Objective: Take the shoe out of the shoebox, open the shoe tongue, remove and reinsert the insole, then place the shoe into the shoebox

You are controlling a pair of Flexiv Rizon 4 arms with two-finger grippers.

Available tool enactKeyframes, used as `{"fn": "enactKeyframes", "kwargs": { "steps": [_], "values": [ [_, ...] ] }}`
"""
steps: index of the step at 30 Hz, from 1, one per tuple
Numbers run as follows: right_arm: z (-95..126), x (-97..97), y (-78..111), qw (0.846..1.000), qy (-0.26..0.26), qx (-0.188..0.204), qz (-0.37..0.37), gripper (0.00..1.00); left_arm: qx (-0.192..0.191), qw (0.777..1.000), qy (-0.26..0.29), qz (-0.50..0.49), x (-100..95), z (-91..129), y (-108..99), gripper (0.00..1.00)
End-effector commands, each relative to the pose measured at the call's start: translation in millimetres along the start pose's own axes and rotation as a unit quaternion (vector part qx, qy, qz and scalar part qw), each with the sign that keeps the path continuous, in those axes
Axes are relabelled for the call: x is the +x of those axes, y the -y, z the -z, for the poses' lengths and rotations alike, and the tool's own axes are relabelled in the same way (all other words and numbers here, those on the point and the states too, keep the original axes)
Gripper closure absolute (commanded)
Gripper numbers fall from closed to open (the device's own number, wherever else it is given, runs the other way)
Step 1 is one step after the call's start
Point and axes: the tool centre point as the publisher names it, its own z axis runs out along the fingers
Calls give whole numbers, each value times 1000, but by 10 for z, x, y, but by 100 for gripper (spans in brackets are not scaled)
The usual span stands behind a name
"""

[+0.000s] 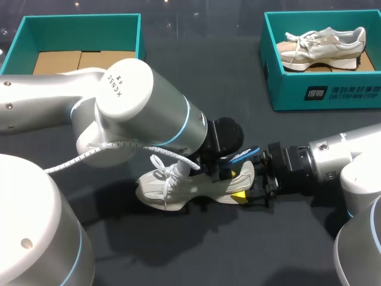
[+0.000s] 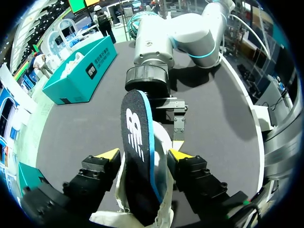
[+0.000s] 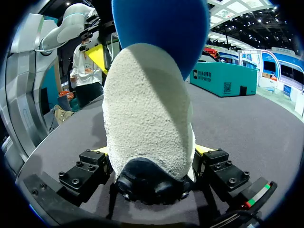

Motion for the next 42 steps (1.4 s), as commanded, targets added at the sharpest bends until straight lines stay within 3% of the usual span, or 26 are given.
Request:
{"fn": "enactKeyframes", "kwargs": {
  "steps": [1,16,23,25,34,42],
  "values": [
    [-5,14,-6,1000,1,2,0,100,3,1000,-5,1,-25,-106,13,38],
    [-5,14,-6,1000,1,2,0,100,24,1000,0,-8,26,-222,31,44],
    [-5,14,-6,1000,1,2,0,100,28,1000,4,6,-18,-281,23,79],
    [-5,14,-6,1000,1,2,0,100,29,1000,5,11,-42,-286,20,100],
    [-5,14,-6,1000,1,2,0,100,38,999,-16,25,-93,-107,87,100],
    [-5,14,-6,1000,1,2,0,100,35,996,-81,21,-7,213,359,100]
  ]
}}
